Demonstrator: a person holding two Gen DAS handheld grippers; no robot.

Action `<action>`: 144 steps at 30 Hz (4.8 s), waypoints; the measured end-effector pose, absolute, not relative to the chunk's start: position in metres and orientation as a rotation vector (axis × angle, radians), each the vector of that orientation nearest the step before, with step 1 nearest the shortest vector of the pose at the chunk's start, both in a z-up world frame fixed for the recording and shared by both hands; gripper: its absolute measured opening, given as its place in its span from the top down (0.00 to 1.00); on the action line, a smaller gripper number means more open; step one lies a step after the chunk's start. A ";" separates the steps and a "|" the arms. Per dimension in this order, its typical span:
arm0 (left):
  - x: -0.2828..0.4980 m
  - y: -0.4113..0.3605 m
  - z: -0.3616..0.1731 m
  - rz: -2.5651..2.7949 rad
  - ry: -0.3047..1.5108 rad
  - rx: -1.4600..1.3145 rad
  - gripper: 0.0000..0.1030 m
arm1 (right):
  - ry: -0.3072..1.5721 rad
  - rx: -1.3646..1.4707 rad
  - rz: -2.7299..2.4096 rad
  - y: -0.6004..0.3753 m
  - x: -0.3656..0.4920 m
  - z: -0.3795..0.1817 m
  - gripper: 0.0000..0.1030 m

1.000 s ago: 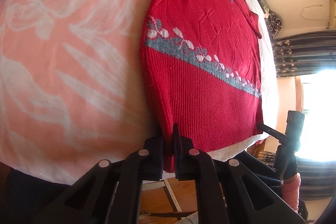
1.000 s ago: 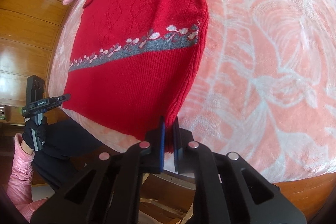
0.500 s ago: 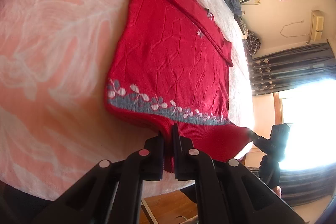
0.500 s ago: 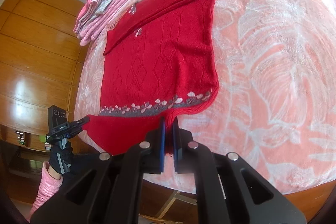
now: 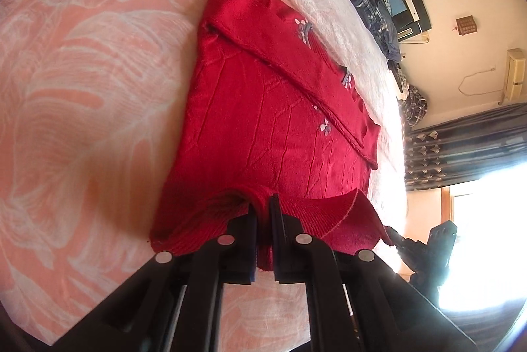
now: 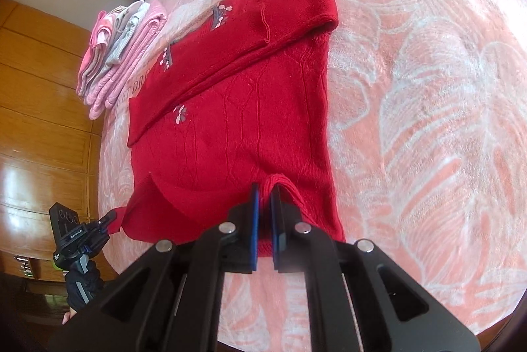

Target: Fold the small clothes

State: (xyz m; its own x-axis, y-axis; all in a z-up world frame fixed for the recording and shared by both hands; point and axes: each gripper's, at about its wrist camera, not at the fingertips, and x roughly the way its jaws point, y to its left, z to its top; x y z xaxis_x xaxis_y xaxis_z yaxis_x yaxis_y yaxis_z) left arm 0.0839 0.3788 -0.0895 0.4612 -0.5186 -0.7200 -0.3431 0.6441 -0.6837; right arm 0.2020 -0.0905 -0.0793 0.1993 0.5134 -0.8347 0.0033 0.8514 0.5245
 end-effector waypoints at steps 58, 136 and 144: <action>0.166 0.359 -0.112 -0.137 1.191 -0.374 0.91 | 1.312 0.165 0.440 -0.050 0.267 -0.099 0.59; 0.178 0.345 -0.128 -0.117 1.170 -0.143 0.81 | 1.357 0.074 0.484 -0.035 0.278 -0.137 0.63; 0.178 0.348 -0.113 -0.174 1.121 -0.228 0.96 | 1.326 0.089 0.525 -0.041 0.277 -0.126 0.97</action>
State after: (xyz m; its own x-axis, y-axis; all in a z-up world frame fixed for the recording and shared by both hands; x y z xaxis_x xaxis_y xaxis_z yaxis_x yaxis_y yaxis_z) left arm 0.1775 0.3479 -0.1131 0.4249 -0.2523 -0.8694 0.0235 0.9631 -0.2680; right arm 0.2774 -0.0415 -0.1265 0.1444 0.4133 -0.8991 -0.3140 0.8808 0.3544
